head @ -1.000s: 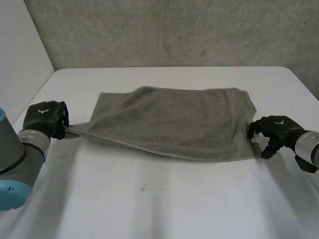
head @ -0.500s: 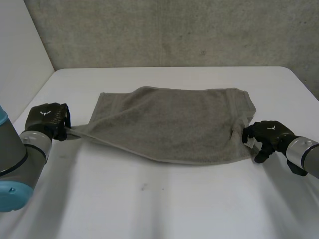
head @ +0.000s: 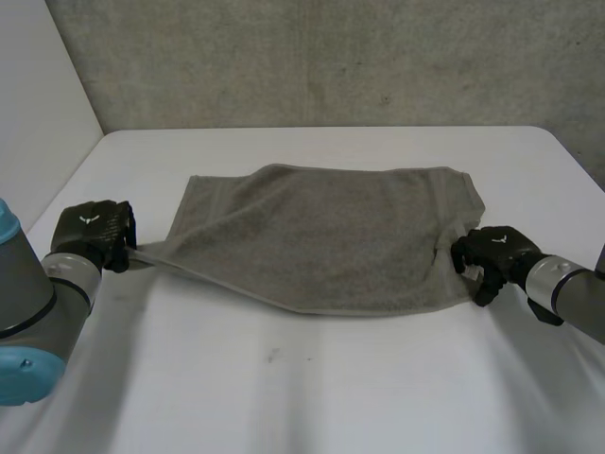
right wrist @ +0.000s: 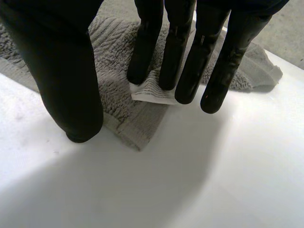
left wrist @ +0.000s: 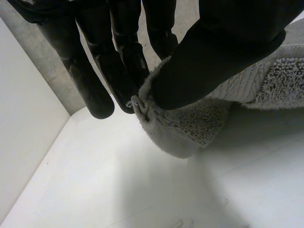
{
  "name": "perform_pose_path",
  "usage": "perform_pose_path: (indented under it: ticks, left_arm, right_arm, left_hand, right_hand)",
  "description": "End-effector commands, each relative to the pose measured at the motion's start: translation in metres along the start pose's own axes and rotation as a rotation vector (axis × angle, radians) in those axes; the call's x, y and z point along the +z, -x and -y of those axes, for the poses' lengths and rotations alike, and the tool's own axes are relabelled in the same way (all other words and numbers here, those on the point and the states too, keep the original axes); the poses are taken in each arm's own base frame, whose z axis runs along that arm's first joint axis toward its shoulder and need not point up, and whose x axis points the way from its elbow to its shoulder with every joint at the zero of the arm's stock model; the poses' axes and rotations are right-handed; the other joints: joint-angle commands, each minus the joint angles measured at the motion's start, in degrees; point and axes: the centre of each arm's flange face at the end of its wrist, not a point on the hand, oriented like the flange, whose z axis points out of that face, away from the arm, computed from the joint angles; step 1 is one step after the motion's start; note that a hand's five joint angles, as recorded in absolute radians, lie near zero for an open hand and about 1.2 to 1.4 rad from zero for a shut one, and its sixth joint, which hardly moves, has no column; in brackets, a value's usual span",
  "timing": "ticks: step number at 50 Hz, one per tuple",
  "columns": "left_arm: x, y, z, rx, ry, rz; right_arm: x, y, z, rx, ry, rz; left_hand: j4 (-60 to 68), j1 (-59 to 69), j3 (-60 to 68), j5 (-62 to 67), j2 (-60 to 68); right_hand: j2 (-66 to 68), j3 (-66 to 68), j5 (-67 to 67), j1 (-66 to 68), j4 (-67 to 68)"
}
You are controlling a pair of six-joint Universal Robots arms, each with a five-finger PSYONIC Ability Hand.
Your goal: Fold the towel.
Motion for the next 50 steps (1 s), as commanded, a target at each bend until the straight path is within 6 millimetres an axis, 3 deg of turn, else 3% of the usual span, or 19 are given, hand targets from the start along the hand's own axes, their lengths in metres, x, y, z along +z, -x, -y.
perform_pose_path:
  ticks: [1, 12, 14, 17, 23, 24, 25, 27, 32, 36, 40, 41, 46, 47, 49, 50]
  left_arm:
    - [0.000, 0.000, 0.000, 0.000, 0.000, 0.000]
    - [0.000, 0.000, 0.000, 0.000, 0.001, -0.001]
    - [-0.001, 0.000, -0.001, 0.000, 0.004, -0.001]
    - [-0.001, 0.000, -0.001, 0.000, 0.004, -0.001]
    - [-0.001, -0.001, -0.003, 0.000, 0.009, -0.002]
    - [-0.001, -0.001, -0.002, 0.001, 0.007, -0.003]
    - [-0.001, -0.001, -0.002, 0.001, 0.007, -0.003]
    - [-0.003, -0.003, 0.000, 0.002, 0.006, -0.011]
    - [-0.013, -0.014, 0.004, 0.020, 0.002, -0.046]
    - [-0.027, -0.021, 0.011, 0.064, 0.004, -0.078]
    - [-0.051, -0.022, 0.011, 0.178, 0.052, -0.099]
    - [-0.051, -0.022, 0.011, 0.178, 0.052, -0.099]
    - [-0.083, -0.017, 0.010, 0.301, 0.075, -0.109]
    - [-0.083, -0.017, 0.010, 0.301, 0.075, -0.109]
    - [-0.091, -0.016, 0.010, 0.326, 0.077, -0.109]
    - [-0.098, -0.015, 0.010, 0.347, 0.072, -0.107]
  right_arm:
    - [0.006, 0.002, 0.006, -0.015, -0.020, 0.005]
    - [0.018, 0.008, 0.006, -0.028, -0.025, 0.021]
    - [0.020, 0.008, 0.006, -0.031, -0.025, 0.019]
    - [0.021, 0.007, 0.006, -0.028, -0.024, 0.015]
    - [0.014, -0.003, 0.026, -0.005, -0.061, -0.044]
    - [0.007, -0.009, 0.039, 0.012, -0.091, -0.067]
    - [0.007, -0.009, 0.039, 0.012, -0.091, -0.068]
    - [-0.010, -0.017, 0.067, 0.032, -0.160, -0.102]
    - [-0.038, -0.017, 0.094, 0.015, -0.191, -0.119]
    - [-0.058, -0.009, 0.098, 0.005, -0.110, -0.087]
    - [-0.090, 0.001, 0.097, -0.122, 0.046, -0.049]
    - [-0.090, 0.001, 0.097, -0.123, 0.046, -0.049]
    - [-0.137, -0.009, 0.091, -0.274, 0.227, -0.116]
    - [-0.137, -0.009, 0.091, -0.274, 0.227, -0.117]
    - [-0.158, -0.009, 0.091, -0.311, 0.253, -0.148]
    - [-0.158, -0.009, 0.091, -0.311, 0.254, -0.148]
  left_hand:
    - [10.2, 11.2, 10.3, 10.5, 10.2]
    - [10.2, 11.2, 10.3, 10.5, 10.2]
    - [10.2, 11.2, 10.3, 10.5, 10.2]
    - [10.2, 11.2, 10.3, 10.5, 10.2]
    - [10.2, 11.2, 10.3, 10.5, 10.2]
    - [10.2, 11.2, 10.3, 10.5, 10.2]
    - [10.2, 11.2, 10.3, 10.5, 10.2]
    - [10.2, 11.2, 10.3, 10.5, 10.2]
    - [10.2, 11.2, 10.3, 10.5, 10.2]
    - [10.2, 11.2, 10.3, 10.5, 10.2]
    - [10.2, 11.2, 10.3, 10.5, 10.2]
    - [10.2, 11.2, 10.3, 10.5, 10.2]
    - [10.2, 11.2, 10.3, 10.5, 10.2]
    - [10.2, 11.2, 10.3, 10.5, 10.2]
    - [10.2, 11.2, 10.3, 10.5, 10.2]
    - [10.2, 11.2, 10.3, 10.5, 10.2]
  right_hand:
    - [8.8, 8.2, 16.8, 1.2, 8.2]
    - [14.1, 13.6, 22.2, 6.6, 13.5]
    - [28.0, 27.5, 36.0, 20.4, 27.4]
    - [31.7, 31.2, 39.8, 24.2, 31.1]
    - [31.7, 31.2, 39.8, 24.2, 31.1]
    - [31.7, 31.2, 39.8, 24.2, 31.1]
    - [31.7, 31.2, 39.8, 24.2, 31.1]
    - [31.7, 31.2, 39.8, 24.2, 31.1]
    - [31.7, 31.2, 39.8, 24.2, 31.1]
    - [31.7, 31.2, 39.8, 24.2, 31.1]
    - [31.7, 31.2, 39.8, 24.2, 31.1]
    - [31.7, 31.2, 39.8, 24.2, 31.1]
    - [31.7, 31.2, 39.8, 24.2, 31.1]
    - [31.7, 31.2, 39.8, 24.2, 31.1]
    - [31.7, 31.2, 39.8, 24.2, 31.1]
    - [31.7, 31.2, 39.8, 24.2, 31.1]
